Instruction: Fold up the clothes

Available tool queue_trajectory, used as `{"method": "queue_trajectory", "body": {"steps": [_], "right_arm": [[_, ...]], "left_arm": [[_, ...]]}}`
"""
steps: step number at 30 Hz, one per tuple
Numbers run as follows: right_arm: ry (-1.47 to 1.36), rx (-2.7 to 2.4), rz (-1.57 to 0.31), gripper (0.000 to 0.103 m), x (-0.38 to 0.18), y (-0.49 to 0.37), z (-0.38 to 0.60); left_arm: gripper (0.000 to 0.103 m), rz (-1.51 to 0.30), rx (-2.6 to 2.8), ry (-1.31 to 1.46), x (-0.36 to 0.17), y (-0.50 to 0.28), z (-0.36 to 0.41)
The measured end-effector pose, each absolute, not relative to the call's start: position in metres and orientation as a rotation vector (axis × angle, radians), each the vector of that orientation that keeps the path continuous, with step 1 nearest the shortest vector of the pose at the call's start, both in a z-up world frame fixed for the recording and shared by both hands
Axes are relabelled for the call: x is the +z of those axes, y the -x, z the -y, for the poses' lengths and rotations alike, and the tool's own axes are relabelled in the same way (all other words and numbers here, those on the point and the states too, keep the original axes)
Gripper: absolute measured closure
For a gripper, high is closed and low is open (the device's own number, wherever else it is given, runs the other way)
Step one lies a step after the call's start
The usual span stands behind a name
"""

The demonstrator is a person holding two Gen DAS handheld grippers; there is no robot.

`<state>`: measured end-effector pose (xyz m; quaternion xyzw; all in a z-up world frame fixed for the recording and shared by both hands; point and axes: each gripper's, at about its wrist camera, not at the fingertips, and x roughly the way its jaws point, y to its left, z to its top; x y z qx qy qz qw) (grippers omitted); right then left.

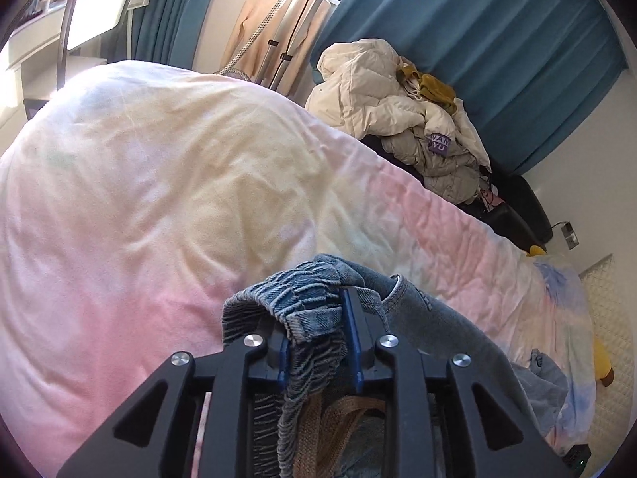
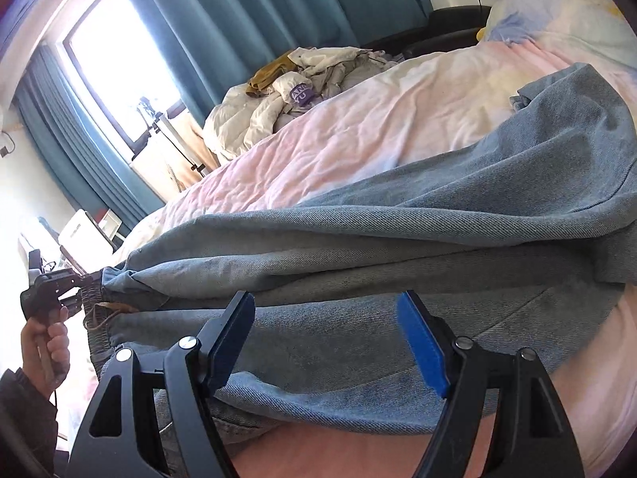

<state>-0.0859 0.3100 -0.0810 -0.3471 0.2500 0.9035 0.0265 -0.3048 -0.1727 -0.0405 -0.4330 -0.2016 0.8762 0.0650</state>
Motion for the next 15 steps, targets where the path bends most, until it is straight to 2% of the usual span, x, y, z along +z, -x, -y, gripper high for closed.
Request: {"method": "queue_trajectory", "body": {"steps": [3,4,11,15], "right_arm": [[1.039,2.794,-0.765,0.028,-0.076,0.083,-0.313],[1.026,2.797,-0.764,0.028,-0.073,0.081,-0.314],[0.933,2.802,-0.729,0.027,-0.055,0.064,-0.321],[0.924,2.797,-0.699,0.028,-0.048,0.058,-0.325]], "left_arm": [[0.05,0.535,2.708,1.249,-0.024,0.278,0.167],[0.046,0.517,2.73,1.221,-0.018,0.268,0.165],[0.043,0.317,2.802,1.062,0.026,0.189,0.116],[0.043,0.322,2.728,1.018,0.03,0.152,0.072]]}}
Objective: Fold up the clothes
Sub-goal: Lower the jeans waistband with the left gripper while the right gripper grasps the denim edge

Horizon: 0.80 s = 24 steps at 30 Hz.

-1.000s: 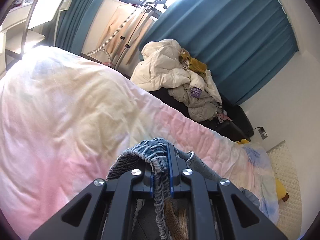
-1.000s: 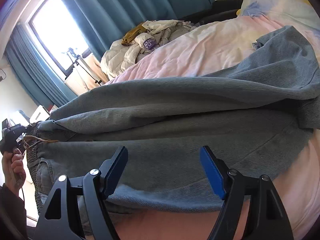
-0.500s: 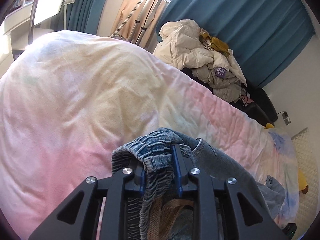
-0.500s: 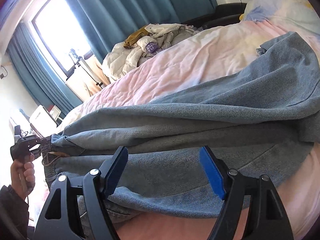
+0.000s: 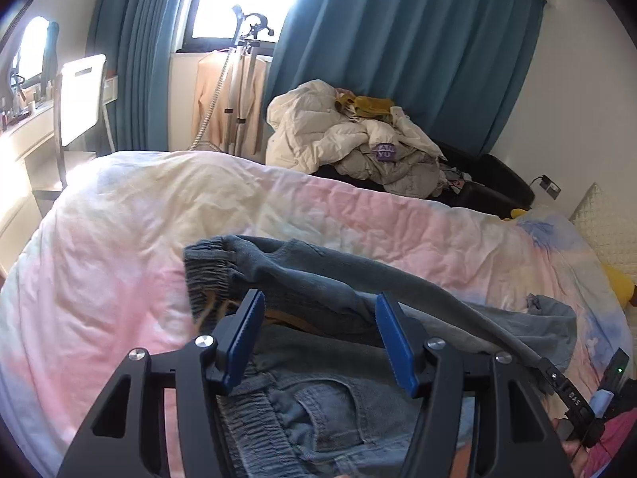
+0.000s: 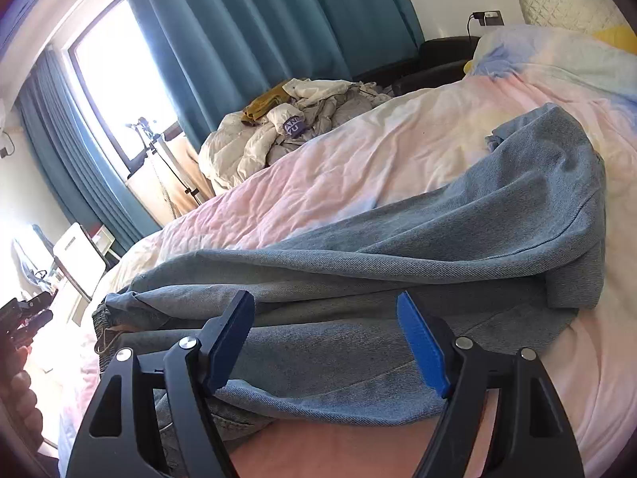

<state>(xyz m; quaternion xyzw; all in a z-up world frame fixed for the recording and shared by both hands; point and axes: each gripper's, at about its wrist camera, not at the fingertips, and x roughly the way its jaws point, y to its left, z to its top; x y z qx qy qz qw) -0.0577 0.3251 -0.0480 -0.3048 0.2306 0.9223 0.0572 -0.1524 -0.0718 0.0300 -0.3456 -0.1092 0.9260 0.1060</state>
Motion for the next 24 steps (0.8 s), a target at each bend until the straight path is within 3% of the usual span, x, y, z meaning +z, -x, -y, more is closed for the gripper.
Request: {"method": "queue_trajectory", "body": {"steps": [7,11,16,20,24], "right_arm": [[0.859,2.787,-0.832,0.028,-0.022,0.031,-0.367],[0.902,2.771,-0.78,0.028,-0.017,0.036,-0.4],[0.843,2.619,-0.853,0.028,-0.03,0.027,-0.491],[0.805,2.443,-0.993,0.028,-0.057,0.011,-0.572],[0.786,2.358,-1.294,0.028,-0.094,0.007,-0.624]], "left_arm": [[0.043,0.192,2.653,0.998,-0.004,0.122,-0.011],[0.043,0.166,2.61,1.042,-0.032,0.128,-0.028],[0.043,0.181,2.558,1.089,-0.064,0.135,-0.035],[0.043,0.125,2.534,1.161,-0.089,0.139,-0.049],[0.043,0.06,2.521,1.205,-0.103,0.141,-0.06]]}}
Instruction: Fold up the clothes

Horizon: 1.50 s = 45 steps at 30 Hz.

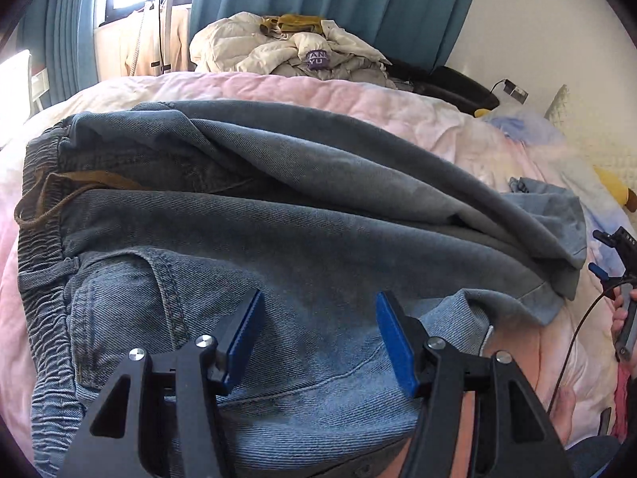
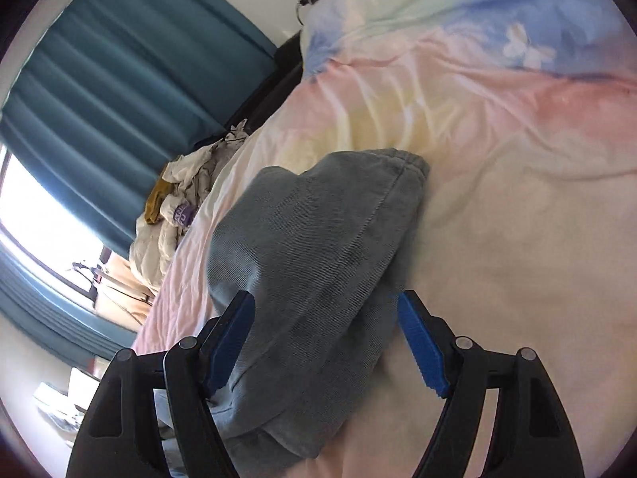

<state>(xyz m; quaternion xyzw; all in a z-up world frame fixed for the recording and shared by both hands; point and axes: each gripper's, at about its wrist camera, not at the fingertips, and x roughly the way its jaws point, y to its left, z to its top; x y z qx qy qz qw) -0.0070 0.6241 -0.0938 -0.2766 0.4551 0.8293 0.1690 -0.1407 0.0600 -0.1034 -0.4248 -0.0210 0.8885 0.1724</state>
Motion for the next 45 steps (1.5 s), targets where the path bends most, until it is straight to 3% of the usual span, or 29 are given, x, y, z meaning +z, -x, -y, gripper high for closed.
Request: {"method": "queue_trajectory", "body": {"steps": [4,13,16,17,18,19,21,23,36,41,45], "right_arm": [[0.745,2.319,-1.542,0.028,-0.125,0.015,-0.648],[0.777,2.267,-1.708,0.028,-0.161,0.05,-0.659],[0.739,2.261,-1.762,0.038,-0.156,0.058,-0.66],[0.72,2.26,-1.766,0.047,-0.152,0.06,-0.66],[0.718,2.267,-1.741,0.059,-0.145,0.063,-0.659],[0.732,2.282,-1.686,0.063,-0.135,0.067,-0.656],[0.759,2.318,-1.521,0.088,-0.11,0.077,-0.649],[0.758,2.349,-1.39,0.095,-0.082,0.086,-0.639],[0.633,2.54,-0.881,0.1,0.107,0.237,-0.581],[0.605,2.52,-0.735,0.1,0.115,0.304,-0.575],[0.662,2.462,-0.612,0.1,0.085,0.363,-0.581]], "left_arm": [[0.043,0.061,2.517,1.201,-0.103,0.141,-0.063],[0.043,0.03,2.546,1.197,-0.097,0.142,-0.066],[0.043,0.036,2.558,1.196,-0.094,0.142,-0.063],[0.043,0.045,2.561,1.193,-0.093,0.142,-0.061],[0.043,0.052,2.563,1.191,-0.092,0.141,-0.06],[0.043,0.055,2.563,1.191,-0.091,0.141,-0.058],[0.043,0.053,2.571,1.181,-0.089,0.14,-0.056],[0.043,0.06,2.572,1.178,-0.086,0.139,-0.055],[0.043,0.147,2.594,1.173,-0.083,0.151,-0.032],[0.043,0.286,2.564,1.152,-0.093,0.166,-0.019],[0.043,0.252,2.551,1.163,-0.104,0.172,-0.023]]}}
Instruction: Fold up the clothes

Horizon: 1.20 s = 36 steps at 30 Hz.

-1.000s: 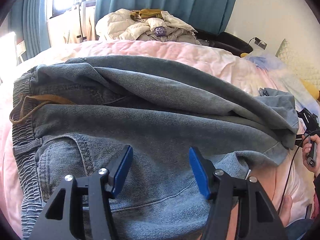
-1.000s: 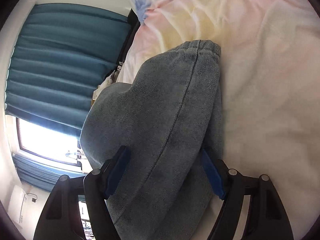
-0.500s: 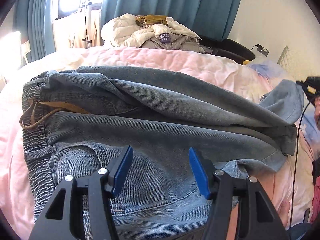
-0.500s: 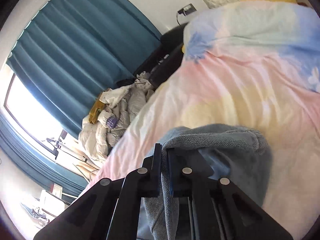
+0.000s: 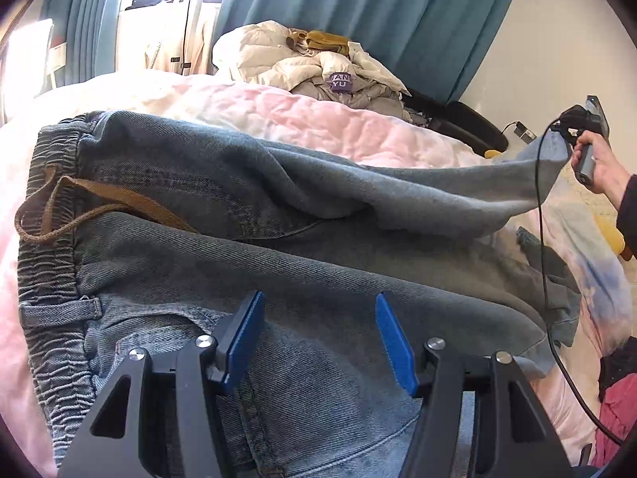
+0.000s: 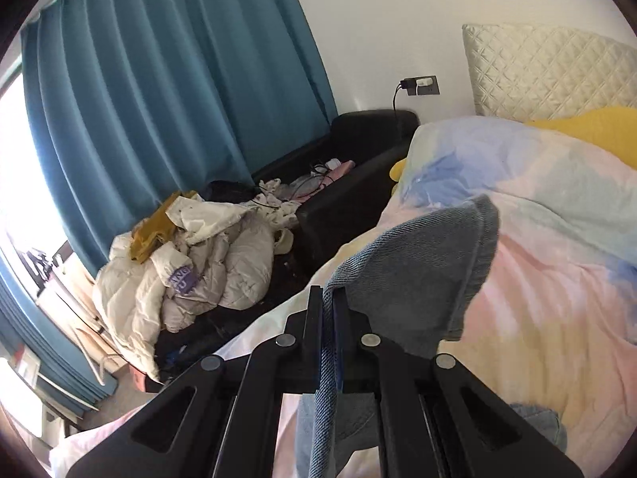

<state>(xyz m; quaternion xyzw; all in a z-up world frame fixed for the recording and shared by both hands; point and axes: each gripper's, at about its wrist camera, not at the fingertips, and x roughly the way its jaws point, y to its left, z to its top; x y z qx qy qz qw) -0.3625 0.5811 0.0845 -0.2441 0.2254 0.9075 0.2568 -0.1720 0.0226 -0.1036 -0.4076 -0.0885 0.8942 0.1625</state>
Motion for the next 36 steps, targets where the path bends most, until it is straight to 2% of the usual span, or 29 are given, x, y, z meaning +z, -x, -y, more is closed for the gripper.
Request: {"method": "queue_trajectory", "body": {"steps": [6,10,12,13,15,16,17,18,21,27,32,36], "right_arm": [[0.774,2.38,-0.487,0.1,0.009,0.441,-0.595],[0.852,2.375,-0.485,0.098,-0.043,0.477,-0.597],[0.833,2.449,-0.548,0.085,-0.058,0.481,-0.6],[0.817,2.496,-0.577,0.083,-0.062,0.48,-0.6],[0.822,2.579,-0.559,0.067,-0.064,0.478,-0.599],[0.814,2.611,-0.538,0.065,-0.063,0.474,-0.597],[0.782,2.642,-0.545,0.06,-0.058,0.465,-0.596],[0.749,2.669,-0.554,0.051,-0.054,0.456,-0.595],[0.641,2.709,-0.589,0.038,-0.04,0.423,-0.597],[0.65,2.566,-0.69,0.036,-0.034,0.366,-0.619],[0.933,2.413,-0.971,0.043,-0.089,0.348,-0.642],[1.004,2.505,-0.986,0.044,-0.115,0.359,-0.626]], "left_arm": [[0.043,0.217,2.52,1.172,-0.109,0.183,-0.029],[0.043,0.223,2.514,1.171,-0.114,0.188,-0.032],[0.043,0.225,2.514,1.175,-0.117,0.191,-0.033],[0.043,0.223,2.516,1.177,-0.118,0.192,-0.034],[0.043,0.21,2.519,1.186,-0.121,0.193,-0.036],[0.043,0.203,2.523,1.181,-0.121,0.193,-0.037],[0.043,0.2,2.527,1.174,-0.121,0.192,-0.037],[0.043,0.199,2.529,1.167,-0.12,0.19,-0.037],[0.043,0.216,2.539,1.145,-0.117,0.185,-0.035],[0.043,0.229,2.58,1.093,-0.107,0.17,-0.033],[0.043,0.247,2.596,1.077,-0.102,0.162,-0.028],[0.043,0.274,2.582,1.079,-0.103,0.165,-0.025]]}}
